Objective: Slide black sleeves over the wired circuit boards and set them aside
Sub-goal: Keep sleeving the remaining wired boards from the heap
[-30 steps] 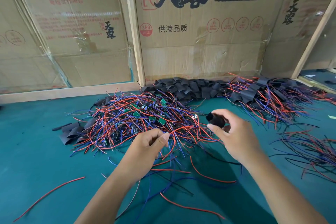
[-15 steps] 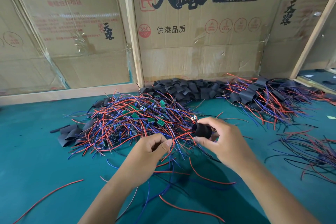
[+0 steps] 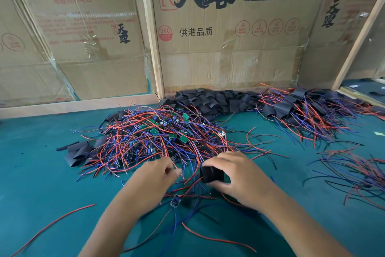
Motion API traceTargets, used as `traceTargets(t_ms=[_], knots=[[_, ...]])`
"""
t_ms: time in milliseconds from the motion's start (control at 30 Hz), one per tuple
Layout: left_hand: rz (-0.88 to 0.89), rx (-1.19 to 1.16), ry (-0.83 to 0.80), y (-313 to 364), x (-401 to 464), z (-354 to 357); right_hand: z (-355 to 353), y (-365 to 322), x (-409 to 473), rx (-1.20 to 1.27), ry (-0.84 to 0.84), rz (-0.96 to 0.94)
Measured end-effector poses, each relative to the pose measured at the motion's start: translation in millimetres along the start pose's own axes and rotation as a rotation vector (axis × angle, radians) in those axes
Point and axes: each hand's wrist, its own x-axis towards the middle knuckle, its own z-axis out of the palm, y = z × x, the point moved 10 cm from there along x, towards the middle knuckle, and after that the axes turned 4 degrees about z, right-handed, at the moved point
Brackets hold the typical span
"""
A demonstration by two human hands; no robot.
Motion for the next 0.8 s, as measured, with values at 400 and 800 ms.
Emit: traceTargets(t_ms=[400, 800], knots=[[0.111, 0.065, -0.202, 14.7, -11.0, 18.1, 7.8, 4.4, 1.2, -0.052, -0.065, 0.035], [0.195, -0.237, 0.035, 48.2, -4.2, 8.1, 4.1, -3.0, 3.3, -0.070, -0.040, 0.014]])
